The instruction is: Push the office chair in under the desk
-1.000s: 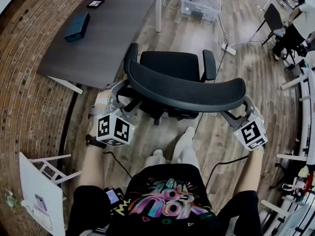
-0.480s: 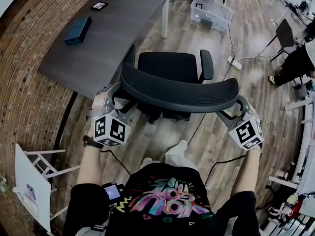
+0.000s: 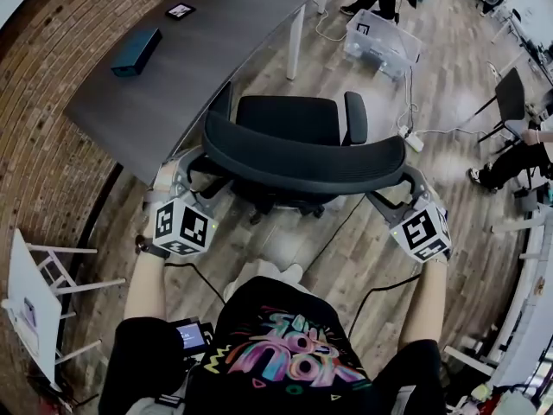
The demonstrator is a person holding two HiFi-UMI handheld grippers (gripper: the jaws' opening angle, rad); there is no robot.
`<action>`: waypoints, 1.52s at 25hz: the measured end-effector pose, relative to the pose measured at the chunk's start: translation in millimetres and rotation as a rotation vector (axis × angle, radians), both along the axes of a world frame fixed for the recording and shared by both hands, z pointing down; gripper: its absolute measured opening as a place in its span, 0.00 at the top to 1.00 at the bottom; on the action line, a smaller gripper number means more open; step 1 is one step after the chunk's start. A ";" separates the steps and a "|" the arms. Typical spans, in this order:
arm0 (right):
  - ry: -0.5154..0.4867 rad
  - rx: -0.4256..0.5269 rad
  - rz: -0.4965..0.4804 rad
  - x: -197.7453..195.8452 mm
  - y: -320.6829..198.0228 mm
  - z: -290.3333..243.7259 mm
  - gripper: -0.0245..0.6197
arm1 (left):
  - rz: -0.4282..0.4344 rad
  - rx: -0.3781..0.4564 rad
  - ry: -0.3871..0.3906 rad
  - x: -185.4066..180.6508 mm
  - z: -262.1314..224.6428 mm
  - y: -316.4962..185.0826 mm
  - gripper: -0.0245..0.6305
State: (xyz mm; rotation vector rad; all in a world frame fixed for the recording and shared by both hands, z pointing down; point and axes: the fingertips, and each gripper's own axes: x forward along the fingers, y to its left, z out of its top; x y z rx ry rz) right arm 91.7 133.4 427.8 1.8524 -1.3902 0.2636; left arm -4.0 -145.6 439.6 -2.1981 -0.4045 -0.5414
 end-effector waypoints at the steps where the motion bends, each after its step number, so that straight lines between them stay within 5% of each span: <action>1: 0.001 -0.001 -0.006 6.8 2.1 0.3 0.54 | -0.008 0.000 0.001 4.4 0.5 2.9 0.47; 38: 0.074 0.020 -0.217 221.1 43.0 -2.4 0.51 | -0.183 -0.070 -0.036 145.5 -7.4 80.1 0.50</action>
